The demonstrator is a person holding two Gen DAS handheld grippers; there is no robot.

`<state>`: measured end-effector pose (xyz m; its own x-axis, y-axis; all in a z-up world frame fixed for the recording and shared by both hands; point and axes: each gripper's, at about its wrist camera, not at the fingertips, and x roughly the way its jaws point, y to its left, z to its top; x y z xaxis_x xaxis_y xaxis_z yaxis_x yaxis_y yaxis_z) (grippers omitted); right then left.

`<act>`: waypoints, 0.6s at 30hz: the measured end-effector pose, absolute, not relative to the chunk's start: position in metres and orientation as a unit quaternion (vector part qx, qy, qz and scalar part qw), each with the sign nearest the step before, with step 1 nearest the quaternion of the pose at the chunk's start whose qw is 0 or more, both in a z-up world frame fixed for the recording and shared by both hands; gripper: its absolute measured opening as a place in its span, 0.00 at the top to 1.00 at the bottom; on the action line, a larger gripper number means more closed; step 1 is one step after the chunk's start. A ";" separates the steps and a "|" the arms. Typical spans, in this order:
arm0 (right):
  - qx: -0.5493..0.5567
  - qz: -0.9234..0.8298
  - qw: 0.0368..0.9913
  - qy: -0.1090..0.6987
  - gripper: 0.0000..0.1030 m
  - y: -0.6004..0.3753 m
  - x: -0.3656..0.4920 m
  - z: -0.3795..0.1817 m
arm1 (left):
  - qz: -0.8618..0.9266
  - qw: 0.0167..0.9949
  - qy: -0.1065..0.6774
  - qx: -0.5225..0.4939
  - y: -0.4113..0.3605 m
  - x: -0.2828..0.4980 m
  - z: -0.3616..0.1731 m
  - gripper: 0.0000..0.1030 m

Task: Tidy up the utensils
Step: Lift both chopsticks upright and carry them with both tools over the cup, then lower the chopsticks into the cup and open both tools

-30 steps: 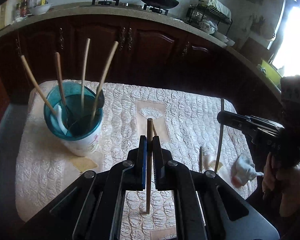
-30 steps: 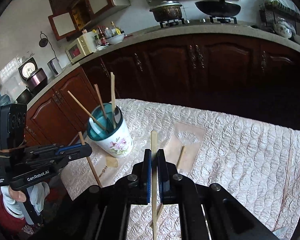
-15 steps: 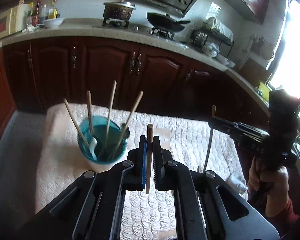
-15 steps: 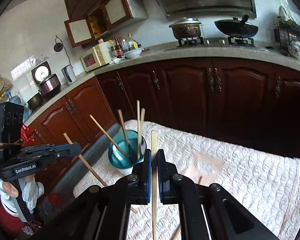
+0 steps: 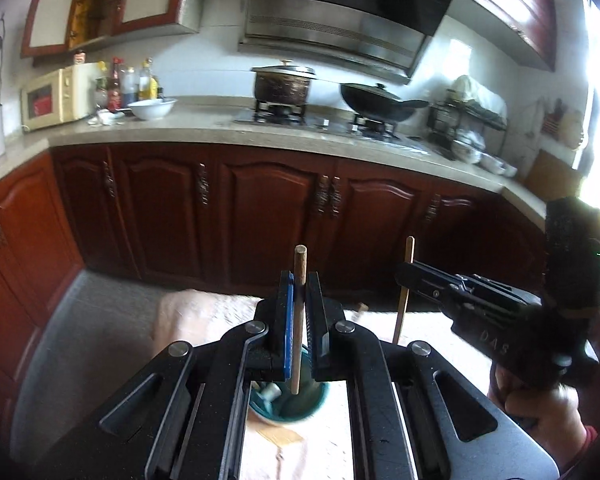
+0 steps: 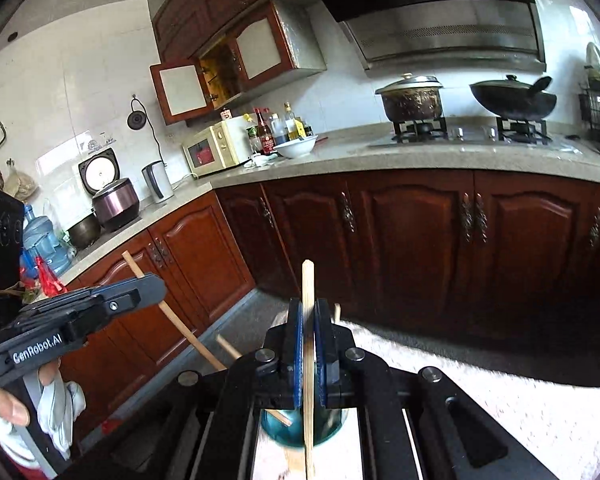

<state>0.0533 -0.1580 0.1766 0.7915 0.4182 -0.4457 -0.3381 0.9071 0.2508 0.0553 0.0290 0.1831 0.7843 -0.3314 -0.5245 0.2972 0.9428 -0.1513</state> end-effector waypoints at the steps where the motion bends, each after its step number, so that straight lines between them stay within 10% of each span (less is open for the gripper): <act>1: 0.080 0.201 0.943 0.251 0.95 -0.151 0.062 0.175 | -0.161 0.945 0.283 -0.029 0.028 0.063 0.179 0.96; 18: 0.106 0.165 0.944 0.265 0.95 -0.134 0.115 0.101 | -0.131 0.934 0.332 -0.014 0.013 0.111 0.099 0.96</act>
<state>0.1155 -0.1339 0.1013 0.8049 0.3675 -0.4659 -0.2555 0.9233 0.2868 0.1113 0.0133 0.0992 0.7455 -0.2539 -0.6162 0.2353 0.9653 -0.1131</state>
